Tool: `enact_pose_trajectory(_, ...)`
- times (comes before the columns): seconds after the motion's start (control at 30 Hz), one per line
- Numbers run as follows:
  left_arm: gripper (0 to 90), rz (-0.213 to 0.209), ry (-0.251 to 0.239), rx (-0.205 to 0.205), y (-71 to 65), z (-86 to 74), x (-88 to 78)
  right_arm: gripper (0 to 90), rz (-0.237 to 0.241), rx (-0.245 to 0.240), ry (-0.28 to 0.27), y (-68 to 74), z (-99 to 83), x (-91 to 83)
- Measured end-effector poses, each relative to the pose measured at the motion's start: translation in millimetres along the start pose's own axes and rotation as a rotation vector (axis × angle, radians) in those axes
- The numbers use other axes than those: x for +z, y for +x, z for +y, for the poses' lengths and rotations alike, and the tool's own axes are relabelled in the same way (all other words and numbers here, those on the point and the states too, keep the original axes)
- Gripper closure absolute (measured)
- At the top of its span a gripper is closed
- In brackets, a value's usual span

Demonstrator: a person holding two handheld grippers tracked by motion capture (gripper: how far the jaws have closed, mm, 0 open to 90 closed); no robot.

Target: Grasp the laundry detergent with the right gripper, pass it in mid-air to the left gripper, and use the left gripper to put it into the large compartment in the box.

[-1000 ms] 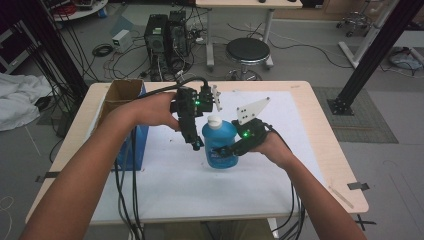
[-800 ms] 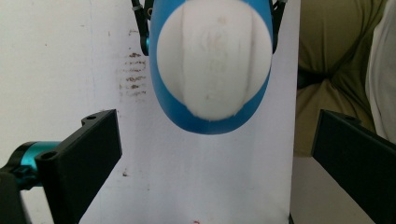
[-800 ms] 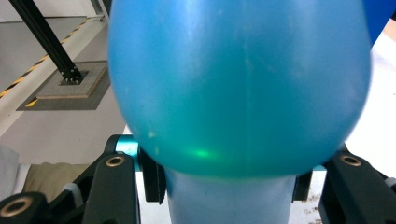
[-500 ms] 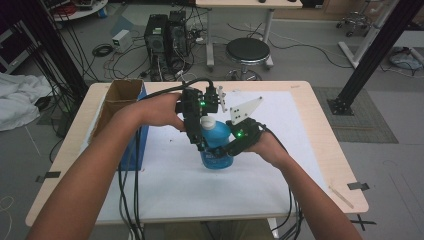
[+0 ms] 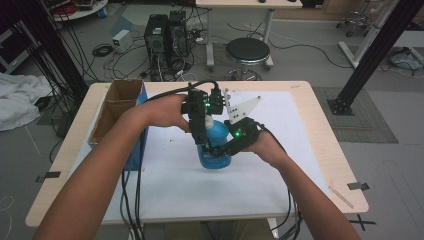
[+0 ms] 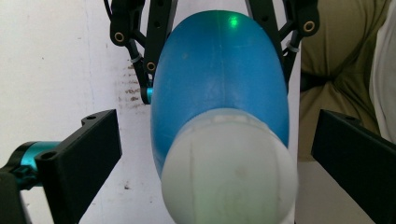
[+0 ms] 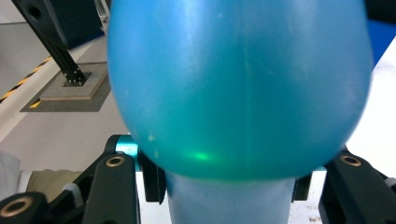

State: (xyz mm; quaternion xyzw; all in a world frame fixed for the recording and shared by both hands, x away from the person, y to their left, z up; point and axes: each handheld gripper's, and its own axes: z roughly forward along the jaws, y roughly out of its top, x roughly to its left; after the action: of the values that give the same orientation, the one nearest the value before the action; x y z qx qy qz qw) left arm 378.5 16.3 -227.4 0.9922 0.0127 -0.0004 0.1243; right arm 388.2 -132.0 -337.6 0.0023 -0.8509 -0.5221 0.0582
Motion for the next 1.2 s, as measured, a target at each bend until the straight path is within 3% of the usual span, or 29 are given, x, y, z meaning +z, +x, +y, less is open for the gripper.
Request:
enact_pose_trajectory(0.4,3.4,-0.002,-0.009,-0.001,3.3,2.4,3.5,44.2,-0.005,0.001,-0.006,-0.3,0.4,-2.7)
enact_pose_trajectory(0.47,11.3,-0.014,-0.02,0.012,3.2,2.2,2.8,44.2,-0.005,-0.002,-0.004,-0.2,0.5,-2.3)
enact_pose_trajectory(0.77,11.8,-0.019,-0.017,0.008,3.7,1.1,4.8,44.2,-0.004,0.001,-0.007,0.8,0.8,-2.4)
enact_pose_trajectory(1.2,23.6,-0.028,-0.013,0.024,2.9,0.0,5.3,44.1,-0.002,0.0,-0.005,1.3,1.0,-2.3)
